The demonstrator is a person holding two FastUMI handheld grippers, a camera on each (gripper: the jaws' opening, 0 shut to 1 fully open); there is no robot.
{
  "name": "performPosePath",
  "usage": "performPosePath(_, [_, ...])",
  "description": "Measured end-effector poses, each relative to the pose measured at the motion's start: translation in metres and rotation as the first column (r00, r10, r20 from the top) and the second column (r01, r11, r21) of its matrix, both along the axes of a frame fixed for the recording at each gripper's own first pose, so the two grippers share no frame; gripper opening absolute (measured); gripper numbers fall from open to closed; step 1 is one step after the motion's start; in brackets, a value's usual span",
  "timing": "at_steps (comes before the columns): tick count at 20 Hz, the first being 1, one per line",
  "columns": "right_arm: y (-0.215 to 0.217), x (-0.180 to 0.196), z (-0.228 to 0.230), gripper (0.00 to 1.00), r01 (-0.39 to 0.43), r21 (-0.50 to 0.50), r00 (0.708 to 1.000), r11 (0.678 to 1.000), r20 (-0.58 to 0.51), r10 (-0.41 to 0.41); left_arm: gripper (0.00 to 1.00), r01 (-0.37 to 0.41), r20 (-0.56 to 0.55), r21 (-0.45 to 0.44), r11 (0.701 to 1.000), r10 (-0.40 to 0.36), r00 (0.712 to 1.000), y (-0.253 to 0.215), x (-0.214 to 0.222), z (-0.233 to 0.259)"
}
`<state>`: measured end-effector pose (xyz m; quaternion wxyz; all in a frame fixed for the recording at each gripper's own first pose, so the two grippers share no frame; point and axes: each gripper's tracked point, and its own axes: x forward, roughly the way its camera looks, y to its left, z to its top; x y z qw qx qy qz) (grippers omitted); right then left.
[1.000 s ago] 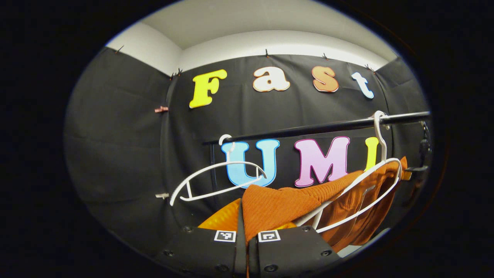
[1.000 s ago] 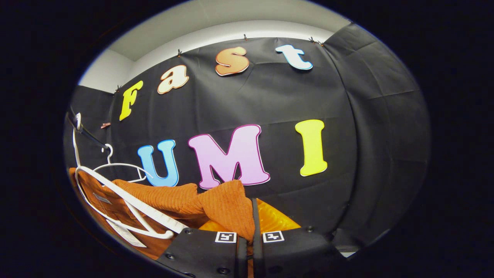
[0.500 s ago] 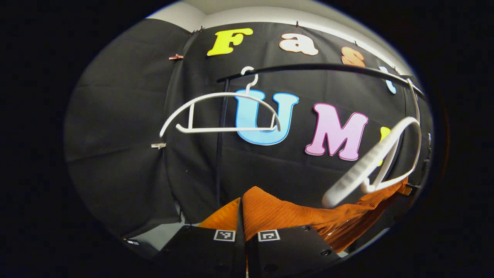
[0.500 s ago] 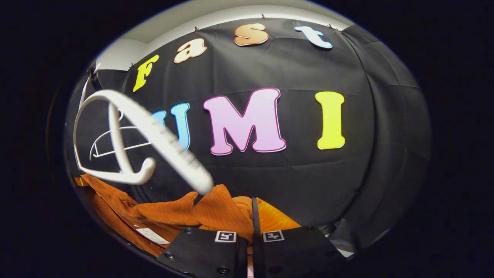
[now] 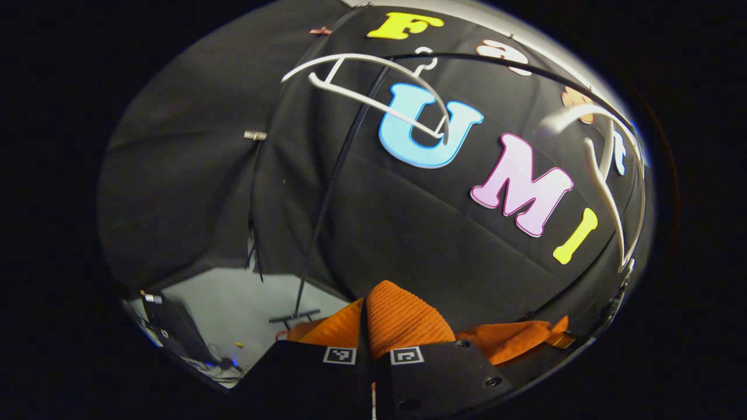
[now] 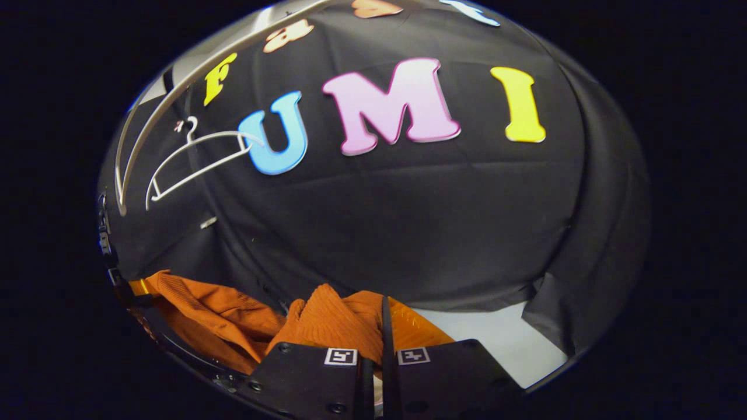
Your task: Grasp the clothes on the hanger with both hands and then place them into the laundry hamper below.
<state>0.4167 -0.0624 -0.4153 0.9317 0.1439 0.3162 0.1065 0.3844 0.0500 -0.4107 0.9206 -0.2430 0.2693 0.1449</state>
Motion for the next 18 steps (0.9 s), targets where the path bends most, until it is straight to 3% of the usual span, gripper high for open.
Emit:
performPosePath(7, [0.069, -0.027, -0.011, 0.11, -0.096, 0.121, 0.990, 0.988, -0.091, 0.107, 0.07, 0.017, -0.124, -0.144, 0.989, -0.035, 0.992, -0.038, -0.016, -0.047])
performPosePath(13, [0.105, -0.043, -0.025, 0.11, -0.172, 0.124, 0.972, 0.977, -0.139, 0.189, 0.07, 0.033, -0.193, -0.222, 0.974, -0.077, 0.978, -0.065, -0.023, -0.072])
performPosePath(18, [0.119, -0.050, -0.049, 0.11, -0.219, 0.085, 0.949, 0.972, -0.212, 0.232, 0.07, 0.101, -0.272, -0.218, 0.971, -0.159, 0.949, -0.094, -0.015, -0.096])
